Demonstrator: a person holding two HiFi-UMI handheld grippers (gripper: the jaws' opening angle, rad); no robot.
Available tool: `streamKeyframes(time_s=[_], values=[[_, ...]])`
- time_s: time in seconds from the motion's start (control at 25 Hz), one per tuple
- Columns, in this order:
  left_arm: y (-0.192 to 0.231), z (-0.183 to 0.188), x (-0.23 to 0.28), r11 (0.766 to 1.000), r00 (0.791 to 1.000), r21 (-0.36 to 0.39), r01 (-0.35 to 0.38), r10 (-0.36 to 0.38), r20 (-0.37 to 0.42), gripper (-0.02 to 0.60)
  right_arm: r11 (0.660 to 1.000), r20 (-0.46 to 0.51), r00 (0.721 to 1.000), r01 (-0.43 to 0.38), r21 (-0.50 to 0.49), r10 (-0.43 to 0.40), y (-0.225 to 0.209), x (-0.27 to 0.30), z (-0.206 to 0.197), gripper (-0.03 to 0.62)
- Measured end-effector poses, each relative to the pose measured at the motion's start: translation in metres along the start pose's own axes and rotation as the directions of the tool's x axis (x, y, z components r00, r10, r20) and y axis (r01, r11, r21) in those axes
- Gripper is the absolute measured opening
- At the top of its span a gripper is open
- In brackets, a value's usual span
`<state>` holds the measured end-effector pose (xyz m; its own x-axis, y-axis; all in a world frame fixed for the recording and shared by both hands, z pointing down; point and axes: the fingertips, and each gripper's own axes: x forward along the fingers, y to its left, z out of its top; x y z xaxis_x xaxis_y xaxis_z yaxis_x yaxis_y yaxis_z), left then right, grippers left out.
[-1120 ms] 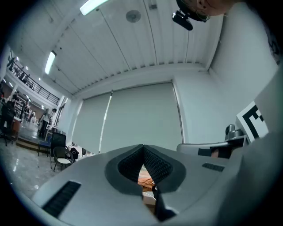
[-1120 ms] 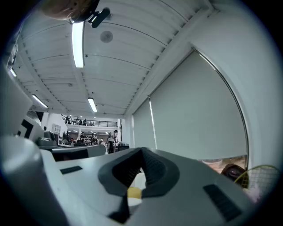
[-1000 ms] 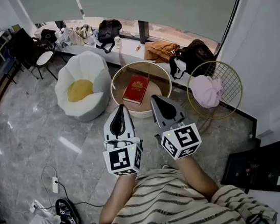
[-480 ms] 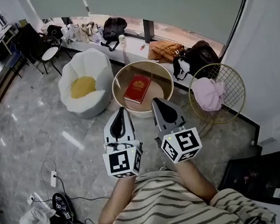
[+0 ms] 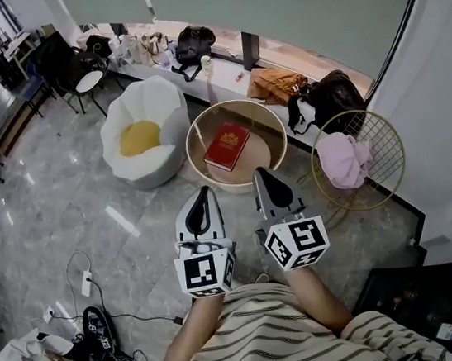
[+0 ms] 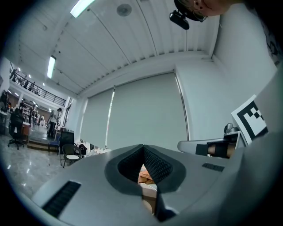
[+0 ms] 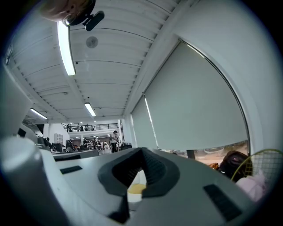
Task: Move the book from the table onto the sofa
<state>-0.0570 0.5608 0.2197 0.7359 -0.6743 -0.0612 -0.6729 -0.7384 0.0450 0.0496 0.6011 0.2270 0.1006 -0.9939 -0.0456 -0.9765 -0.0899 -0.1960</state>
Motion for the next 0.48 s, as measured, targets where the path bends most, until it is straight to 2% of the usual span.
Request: streamKeyframes(time_s=[0.24, 0.48], values=[[0.012, -0.010, 0.033, 1.000, 1.000, -0.001, 0.004, -0.004, 0.003, 0.006, 1.000, -0.009, 1.000, 0.000, -0.012, 0.000, -0.012, 0.035, -0.007, 0.014], [0.041, -0.016, 0.090, 1.000, 1.000, -0.010, 0.027, -0.027, 0.014, 0.006, 0.999, -0.012, 1.000, 0.014, -0.037, -0.014, -0.023, 0.092, -0.010, 0.014]])
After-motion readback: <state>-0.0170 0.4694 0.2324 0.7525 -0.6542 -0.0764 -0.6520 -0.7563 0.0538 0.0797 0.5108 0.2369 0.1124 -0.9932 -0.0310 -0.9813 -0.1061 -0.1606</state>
